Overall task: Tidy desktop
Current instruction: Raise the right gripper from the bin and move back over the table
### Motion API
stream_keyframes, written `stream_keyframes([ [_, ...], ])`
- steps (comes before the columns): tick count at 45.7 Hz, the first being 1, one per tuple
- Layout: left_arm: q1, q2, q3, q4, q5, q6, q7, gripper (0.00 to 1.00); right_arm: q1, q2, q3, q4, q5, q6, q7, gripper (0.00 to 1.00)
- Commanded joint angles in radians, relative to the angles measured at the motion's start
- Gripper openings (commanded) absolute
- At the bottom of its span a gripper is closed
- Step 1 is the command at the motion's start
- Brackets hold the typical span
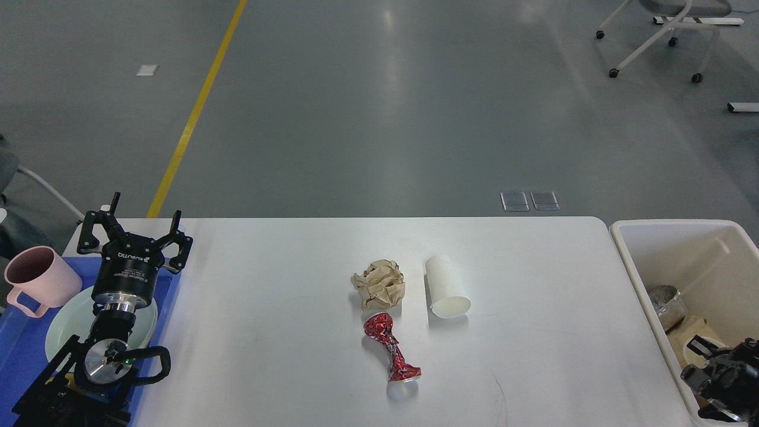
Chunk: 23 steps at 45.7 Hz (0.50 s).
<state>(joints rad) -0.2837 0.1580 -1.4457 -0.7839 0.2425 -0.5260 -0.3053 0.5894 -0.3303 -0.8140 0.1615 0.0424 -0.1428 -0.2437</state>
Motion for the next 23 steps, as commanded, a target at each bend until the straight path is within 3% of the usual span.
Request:
stream_keyframes([
  [1,0.0,0.0,0.001,0.0,0.0,0.0,0.0,0.96,0.004,-0.001,0.001,0.004,-0.002,-0.001,0.0,1.0],
  [14,0.0,0.0,0.001,0.0,0.0,0.0,0.0,0.97,0.058,-0.029,-0.014,0.033,-0.019,0.026,0.001,1.0],
  [23,0.0,0.0,0.001,0.0,0.0,0.0,0.0,0.96,0.286,-0.17,-0.045,0.33,-0.215,0.054,0.003,1.0],
])
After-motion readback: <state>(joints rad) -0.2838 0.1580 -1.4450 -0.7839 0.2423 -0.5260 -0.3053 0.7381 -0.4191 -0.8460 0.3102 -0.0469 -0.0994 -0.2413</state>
